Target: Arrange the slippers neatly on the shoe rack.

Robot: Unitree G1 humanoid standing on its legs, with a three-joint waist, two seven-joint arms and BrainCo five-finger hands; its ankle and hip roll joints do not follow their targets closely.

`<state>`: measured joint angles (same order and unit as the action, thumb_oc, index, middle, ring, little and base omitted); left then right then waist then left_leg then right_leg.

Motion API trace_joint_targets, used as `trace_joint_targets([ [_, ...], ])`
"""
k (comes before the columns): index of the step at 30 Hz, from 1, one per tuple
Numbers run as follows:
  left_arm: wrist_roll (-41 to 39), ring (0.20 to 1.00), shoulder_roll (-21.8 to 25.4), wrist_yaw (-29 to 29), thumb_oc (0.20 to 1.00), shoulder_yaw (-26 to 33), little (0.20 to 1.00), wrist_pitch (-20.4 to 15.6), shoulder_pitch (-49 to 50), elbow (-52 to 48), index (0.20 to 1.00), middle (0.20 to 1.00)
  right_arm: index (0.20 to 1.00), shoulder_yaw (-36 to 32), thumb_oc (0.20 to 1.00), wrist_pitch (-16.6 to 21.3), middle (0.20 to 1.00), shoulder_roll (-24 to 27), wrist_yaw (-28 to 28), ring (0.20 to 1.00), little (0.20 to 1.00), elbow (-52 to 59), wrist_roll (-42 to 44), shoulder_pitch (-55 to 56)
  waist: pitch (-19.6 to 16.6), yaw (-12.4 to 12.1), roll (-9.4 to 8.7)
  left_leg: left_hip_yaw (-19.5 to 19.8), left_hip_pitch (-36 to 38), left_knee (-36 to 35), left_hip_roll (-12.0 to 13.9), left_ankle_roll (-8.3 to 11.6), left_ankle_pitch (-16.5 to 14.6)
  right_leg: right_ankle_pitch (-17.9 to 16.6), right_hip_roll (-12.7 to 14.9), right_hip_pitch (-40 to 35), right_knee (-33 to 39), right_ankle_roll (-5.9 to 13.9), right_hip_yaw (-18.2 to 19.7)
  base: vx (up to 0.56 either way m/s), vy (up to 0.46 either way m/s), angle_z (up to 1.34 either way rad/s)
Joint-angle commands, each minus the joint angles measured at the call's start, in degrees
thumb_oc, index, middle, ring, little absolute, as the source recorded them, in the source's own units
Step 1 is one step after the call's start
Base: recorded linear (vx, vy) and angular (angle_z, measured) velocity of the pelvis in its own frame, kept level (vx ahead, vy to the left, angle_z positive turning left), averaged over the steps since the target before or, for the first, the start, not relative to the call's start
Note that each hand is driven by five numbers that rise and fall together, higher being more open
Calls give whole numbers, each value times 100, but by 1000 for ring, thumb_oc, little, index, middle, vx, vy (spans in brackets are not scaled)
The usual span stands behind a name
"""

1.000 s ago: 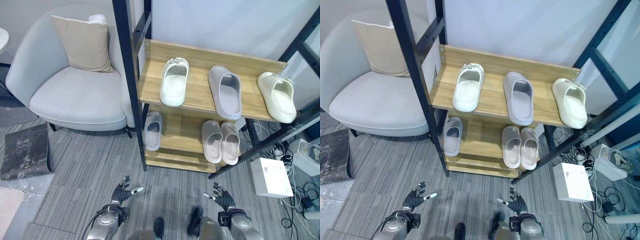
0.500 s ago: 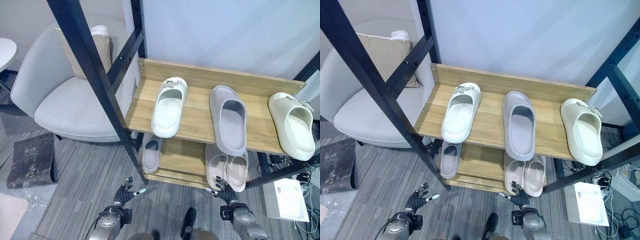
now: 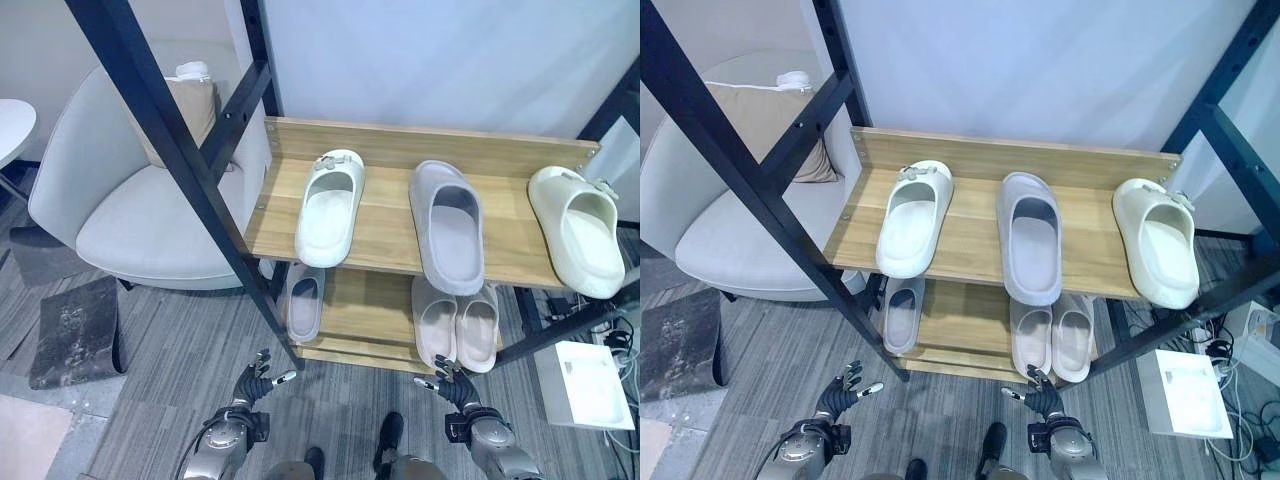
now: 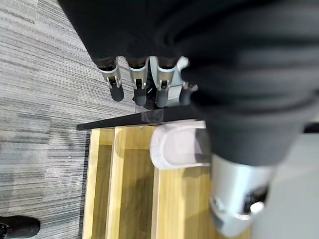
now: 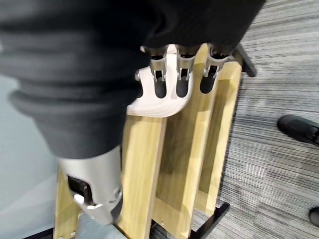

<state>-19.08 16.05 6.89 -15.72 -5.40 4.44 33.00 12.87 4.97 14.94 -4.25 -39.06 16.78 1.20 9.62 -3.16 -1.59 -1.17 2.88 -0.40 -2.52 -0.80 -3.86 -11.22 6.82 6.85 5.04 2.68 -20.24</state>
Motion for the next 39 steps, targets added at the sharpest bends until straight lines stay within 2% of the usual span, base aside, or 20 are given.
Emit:
trace_joint_targets([
  [1,59,1000,-31,32,1000,-27,1000,-255,-159,-13,1000,1000,1000,1,1000,179,1000,140,3,1000,1000,216,-112,-178,14,74,-32,96,-150,-418,16,281,245,552,201,-469,-69,638,-382,-117,85,-15],
  [3,54,1000,-19,19,1000,-30,1000,-247,-173,10,1000,1000,1000,-3,1000,153,1000,108,18,1000,1000,237,-129,-177,90,97,-42,34,-133,-454,13,231,267,558,285,-356,-354,675,-417,-125,69,-13],
  [5,84,1000,31,29,1000,-63,1000,-258,-231,99,1000,1000,1000,-1,1000,134,1000,33,37,1000,1000,209,-159,-172,287,115,-41,-80,-130,-460,78,170,291,581,490,-118,-975,819,-691,-183,59,-17],
  [6,94,1000,53,23,1000,-39,1000,-245,-228,63,1000,1000,1000,-9,1000,115,1000,-5,41,1000,1000,207,-173,-154,383,92,10,-83,-129,-460,117,136,347,712,577,-193,-1298,846,-722,-139,25,-14],
  [7,94,1000,54,23,1000,-38,1000,-244,-230,64,1000,1000,1000,-10,1000,115,1000,-6,42,1000,1000,207,-173,-156,374,98,5,-78,-147,-460,110,132,360,701,583,-181,-1292,846,-727,-97,8,-16],
  [9,60,1000,82,4,1000,-52,1000,-260,-242,73,1000,1000,1000,-27,1000,135,1000,-15,45,1000,1000,228,-174,-110,351,90,31,-53,-188,-451,124,99,401,887,524,-295,-1463,808,-346,-36,-13,-12],
  [12,34,1000,53,-22,1000,-110,1000,-254,-263,244,1000,1000,1000,-57,1000,170,1000,-59,35,1000,1000,152,-91,-55,151,-52,-24,-138,-324,-426,125,113,410,1063,503,-680,-1297,758,-168,9,-71,-7],
  [14,37,1000,33,-28,1000,-122,1000,-243,-245,286,1000,1000,1000,35,1000,190,1000,-88,54,1000,1000,124,-37,-93,-37,-238,-160,-254,-462,-430,113,178,475,1060,424,-964,-645,753,-354,-7,-88,-4],
  [20,11,1000,27,-20,1000,-127,1000,-224,-243,270,1000,1000,1000,133,1000,198,1000,38,8,1000,1000,291,-239,-136,-82,-203,-183,-306,-465,-408,217,264,535,1039,253,-1056,-247,686,-265,-2,-91,-17],
  [22,153,1000,18,21,1000,-166,1000,-231,-302,304,1000,1000,1000,192,1000,203,1000,321,-278,1000,1000,631,-1078,-113,-86,-137,-195,-290,-451,-419,253,308,558,1071,187,-1136,-100,629,-308,-7,-113,-4],
  [23,263,1000,52,106,1000,-124,1000,-301,-283,143,1000,1000,1000,225,1000,261,1000,758,-532,1000,1000,1254,-2153,-32,-46,-121,-181,-264,-431,-416,284,342,563,1094,139,-1182,-36,611,-326,-14,-73,3],
  [25,322,1000,66,130,1000,-116,1000,-325,-269,87,1000,1000,1000,171,1000,285,1000,901,-569,1000,1000,1616,-2419,63,-59,-101,-175,-254,-459,-421,290,344,587,1089,130,-1157,-21,608,-331,-22,-53,0],
  [26,369,1000,95,96,1000,-118,1000,-360,-258,12,1000,1000,1000,167,1000,345,1000,1314,-509,1000,1000,2357,-3081,219,-38,-56,-169,-266,-452,-426,312,359,594,1115,91,-1153,-4,594,-298,-24,-44,0],
  [27,370,1000,88,96,1000,-123,1000,-361,-254,13,1000,1000,1000,155,1000,331,1000,1323,-498,1000,1000,2387,-3086,243,-44,-58,-161,-265,-453,-426,314,360,593,1115,89,-1153,-4,593,-299,-28,-39,-1],
  [29,554,1000,-35,129,1000,-74,1000,-381,-294,156,1000,1000,1000,-21,1000,528,1000,1874,-261,1000,1000,3996,-3946,738,-52,91,-157,-274,-440,-434,347,376,592,1159,44,-1129,-4,583,-252,-28,-32,-6],
  [31,603,1000,-79,219,1000,-10,1000,-400,-278,174,1000,1000,1000,-192,1000,810,1000,2115,-131,1000,1000,5103,-4099,1153,-65,215,-149,-334,-422,-438,375,394,591,1172,6,-1113,-4,573,-196,-34,-15,-3],
  [36,599,1000,-141,355,1000,28,1000,-432,-215,195,1000,1000,1000,-302,1000,1073,1000,2314,-98,1000,1000,6006,-4017,1550,-119,339,-124,-376,-393,-439,395,406,582,1184,-33,-1107,-4,563,-126,-19,-3,-12],
  [39,573,1000,-178,397,1000,-59,1000,-474,-163,306,1000,1000,1000,-324,1000,1182,1000,2550,-431,1000,1000,6499,-4120,1235,-203,349,-108,-360,-362,-442,402,413,575,1195,-49,-1133,-4,554,-115,-9,2,-6],
])
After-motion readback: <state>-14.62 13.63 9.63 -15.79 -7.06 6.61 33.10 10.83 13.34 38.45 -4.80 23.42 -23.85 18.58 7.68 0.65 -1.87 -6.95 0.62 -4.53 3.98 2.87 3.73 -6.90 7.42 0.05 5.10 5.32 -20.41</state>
